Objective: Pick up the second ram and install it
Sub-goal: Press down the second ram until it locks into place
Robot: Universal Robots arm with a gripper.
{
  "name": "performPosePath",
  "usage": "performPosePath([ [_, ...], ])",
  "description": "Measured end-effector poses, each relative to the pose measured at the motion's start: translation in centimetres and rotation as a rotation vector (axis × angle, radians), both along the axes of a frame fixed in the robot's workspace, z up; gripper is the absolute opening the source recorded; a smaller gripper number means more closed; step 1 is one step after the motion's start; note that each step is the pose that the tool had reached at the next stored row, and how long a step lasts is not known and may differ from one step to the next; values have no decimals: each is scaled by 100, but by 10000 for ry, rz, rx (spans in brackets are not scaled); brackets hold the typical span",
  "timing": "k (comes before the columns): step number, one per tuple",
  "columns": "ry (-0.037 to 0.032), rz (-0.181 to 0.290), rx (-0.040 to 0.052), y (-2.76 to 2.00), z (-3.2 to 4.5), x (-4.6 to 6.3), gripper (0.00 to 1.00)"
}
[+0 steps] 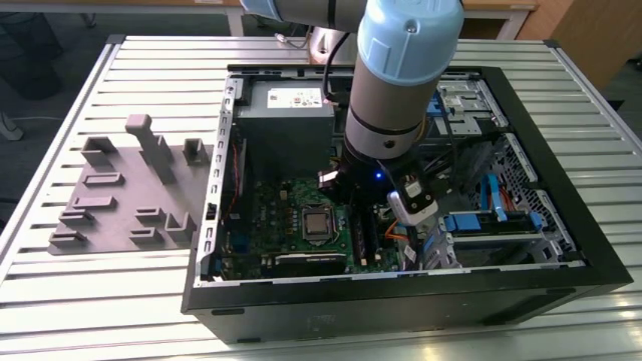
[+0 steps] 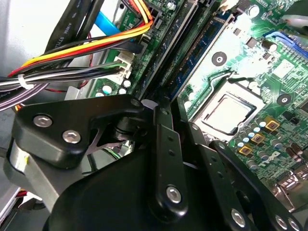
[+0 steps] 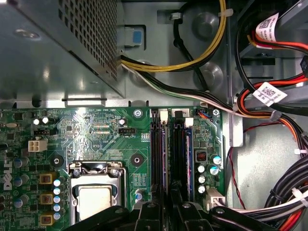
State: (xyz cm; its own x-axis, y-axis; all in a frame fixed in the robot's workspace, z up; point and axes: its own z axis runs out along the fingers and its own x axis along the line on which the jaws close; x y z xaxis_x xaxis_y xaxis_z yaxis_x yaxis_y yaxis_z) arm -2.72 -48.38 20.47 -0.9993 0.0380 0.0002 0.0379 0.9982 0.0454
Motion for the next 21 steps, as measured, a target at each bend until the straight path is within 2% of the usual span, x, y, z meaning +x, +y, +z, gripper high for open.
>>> performPosePath([
  [5, 0, 0, -1, 0, 96, 0, 21],
  [13, 2, 0, -4, -1, 339, -3, 21],
  [21, 0, 0, -1, 0, 344, -3, 20],
])
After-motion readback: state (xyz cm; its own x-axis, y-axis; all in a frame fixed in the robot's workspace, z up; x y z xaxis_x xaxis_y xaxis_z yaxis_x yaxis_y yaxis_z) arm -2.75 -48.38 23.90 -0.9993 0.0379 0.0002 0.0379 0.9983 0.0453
